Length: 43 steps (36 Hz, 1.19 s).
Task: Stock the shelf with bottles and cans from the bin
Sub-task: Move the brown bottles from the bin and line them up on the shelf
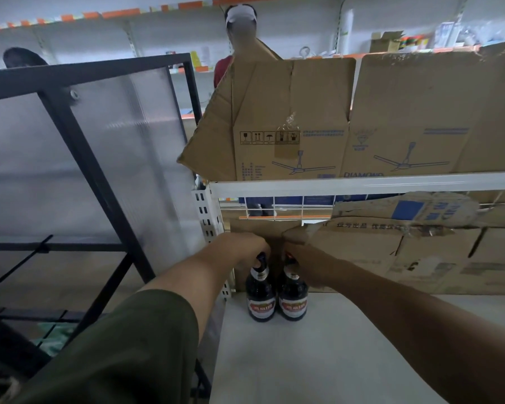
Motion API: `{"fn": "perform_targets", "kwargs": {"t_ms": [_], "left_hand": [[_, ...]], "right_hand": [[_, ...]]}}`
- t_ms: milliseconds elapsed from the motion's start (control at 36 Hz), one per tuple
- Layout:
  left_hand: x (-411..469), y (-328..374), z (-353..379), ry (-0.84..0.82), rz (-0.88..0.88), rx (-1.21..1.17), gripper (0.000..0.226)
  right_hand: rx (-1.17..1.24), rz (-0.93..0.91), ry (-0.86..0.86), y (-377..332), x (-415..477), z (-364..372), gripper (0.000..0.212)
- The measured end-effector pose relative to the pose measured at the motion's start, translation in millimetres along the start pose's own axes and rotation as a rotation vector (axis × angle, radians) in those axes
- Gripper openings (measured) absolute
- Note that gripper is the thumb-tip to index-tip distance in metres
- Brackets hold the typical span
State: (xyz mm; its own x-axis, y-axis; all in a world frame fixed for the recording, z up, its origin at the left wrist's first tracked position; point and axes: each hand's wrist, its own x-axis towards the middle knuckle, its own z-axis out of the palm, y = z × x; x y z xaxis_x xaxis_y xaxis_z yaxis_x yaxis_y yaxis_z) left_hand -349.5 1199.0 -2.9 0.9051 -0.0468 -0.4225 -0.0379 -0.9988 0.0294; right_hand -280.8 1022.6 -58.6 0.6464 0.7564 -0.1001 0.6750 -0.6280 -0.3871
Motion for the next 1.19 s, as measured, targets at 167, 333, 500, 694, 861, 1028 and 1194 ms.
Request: {"fn": "perform_targets", "kwargs": {"t_ms": [167,333,500,694,861,1028,1194], "left_hand": [[-1.2,-1.7,-2.5,-0.015,-0.015,0.005,0.030],[-0.9,7.3,1.3,0.013,-0.060,0.001,0.030],[-1.3,7.6,8.1,0.074,-0.075,-0.044,0.026],[2.4,8.0,8.7,0.065,-0.089,-0.070,0.027],[3.1,7.0,9.2,0.084,-0.078,-0.065,0.028],[1.6,9.0,9.6,0.067,-0.080,-0.080,0.027],[-2.1,9.8,10.8,0.095,-0.079,-0.066,0.029]], "right_hand": [[-0.003,-0.044,0.001,-0.7,0.5,1.5,0.014],[-0.037,-0.048,-0.003,0.6,3.7,-0.4,0.017],[-0.035,-0.012,0.000,0.0,4.7,3.1,0.031],[-0.048,0.027,0.011,-3.7,6.8,6.8,0.035],[-0.049,-0.020,0.002,-1.7,3.1,7.4,0.012],[-0.049,-0.037,-0.018,-4.0,-1.7,6.3,0.016],[-0.059,-0.008,-0.057,-2.9,0.9,3.0,0.014]]}}
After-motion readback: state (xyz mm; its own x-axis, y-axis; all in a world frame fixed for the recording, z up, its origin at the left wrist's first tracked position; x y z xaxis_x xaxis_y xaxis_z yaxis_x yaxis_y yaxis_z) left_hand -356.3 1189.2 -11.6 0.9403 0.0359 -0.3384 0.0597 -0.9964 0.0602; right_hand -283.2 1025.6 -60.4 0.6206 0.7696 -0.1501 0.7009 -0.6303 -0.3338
